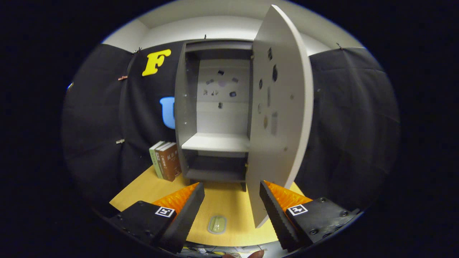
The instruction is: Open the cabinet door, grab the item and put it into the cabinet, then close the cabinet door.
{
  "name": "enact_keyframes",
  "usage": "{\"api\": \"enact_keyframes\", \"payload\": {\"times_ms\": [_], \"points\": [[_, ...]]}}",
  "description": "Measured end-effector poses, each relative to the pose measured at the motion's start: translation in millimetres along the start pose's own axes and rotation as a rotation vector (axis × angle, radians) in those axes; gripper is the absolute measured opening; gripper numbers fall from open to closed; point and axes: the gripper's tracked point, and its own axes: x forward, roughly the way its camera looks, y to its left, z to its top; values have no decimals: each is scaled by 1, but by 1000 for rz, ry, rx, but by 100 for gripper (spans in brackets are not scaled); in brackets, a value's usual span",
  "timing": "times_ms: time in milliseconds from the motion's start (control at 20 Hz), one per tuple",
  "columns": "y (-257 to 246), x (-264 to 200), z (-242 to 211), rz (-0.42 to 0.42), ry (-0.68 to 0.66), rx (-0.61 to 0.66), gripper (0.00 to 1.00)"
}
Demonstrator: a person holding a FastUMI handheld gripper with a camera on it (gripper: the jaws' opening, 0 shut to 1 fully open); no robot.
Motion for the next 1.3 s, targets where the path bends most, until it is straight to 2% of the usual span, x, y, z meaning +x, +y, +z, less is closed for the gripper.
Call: {"api": "enact_keyframes", "payload": {"times_ms": [250,550,800,950,1000,1050,1200,1250,1300], "points": [[32,53,-105,37,230,26,98],[38,124,-227,3,425,37,98],[26,164,-296,-50,533,52,98],[23,173,-330,-70,596,48,83],[22,174,-339,-74,617,47,82],[22,172,-336,-75,619,45,77],[20,175,-330,-72,600,27,50],[11,178,-327,-116,578,-5,40],[12,181,-331,-111,592,0,31]]}}
